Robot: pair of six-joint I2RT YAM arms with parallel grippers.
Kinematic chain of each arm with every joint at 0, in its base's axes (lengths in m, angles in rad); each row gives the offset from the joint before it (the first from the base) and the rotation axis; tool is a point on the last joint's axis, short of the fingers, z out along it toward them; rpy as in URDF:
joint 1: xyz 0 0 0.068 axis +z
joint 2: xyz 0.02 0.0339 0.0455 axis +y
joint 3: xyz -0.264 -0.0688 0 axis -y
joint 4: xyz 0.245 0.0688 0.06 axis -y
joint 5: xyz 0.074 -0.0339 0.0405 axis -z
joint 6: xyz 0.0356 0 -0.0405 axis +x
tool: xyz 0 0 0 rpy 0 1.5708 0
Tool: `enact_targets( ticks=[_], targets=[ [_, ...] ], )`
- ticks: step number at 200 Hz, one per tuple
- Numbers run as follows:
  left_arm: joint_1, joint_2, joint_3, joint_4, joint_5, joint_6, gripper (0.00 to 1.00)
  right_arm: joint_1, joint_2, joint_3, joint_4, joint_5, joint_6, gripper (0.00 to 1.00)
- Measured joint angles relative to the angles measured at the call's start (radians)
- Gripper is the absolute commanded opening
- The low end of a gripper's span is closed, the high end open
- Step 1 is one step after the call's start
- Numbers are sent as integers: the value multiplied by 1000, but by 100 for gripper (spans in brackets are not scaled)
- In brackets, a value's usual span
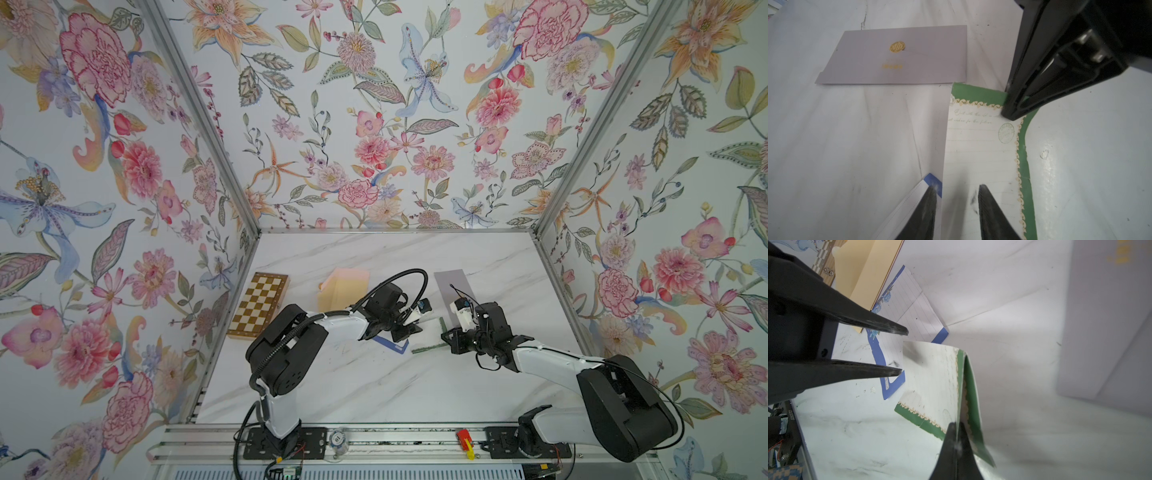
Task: Fold the letter paper in half and place it into the envelope
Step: Fold the letter paper at the center of the board.
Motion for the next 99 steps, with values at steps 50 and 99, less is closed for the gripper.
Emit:
enact_targets(
  ticks=[50,99],
  targets=[
    [22,53,0,0,42,-8,37,4,-55,-11,8,23,-24,0],
    [36,64,0,3,87,-11,38,16,-58,-18,16,39,-35,0]
  ],
)
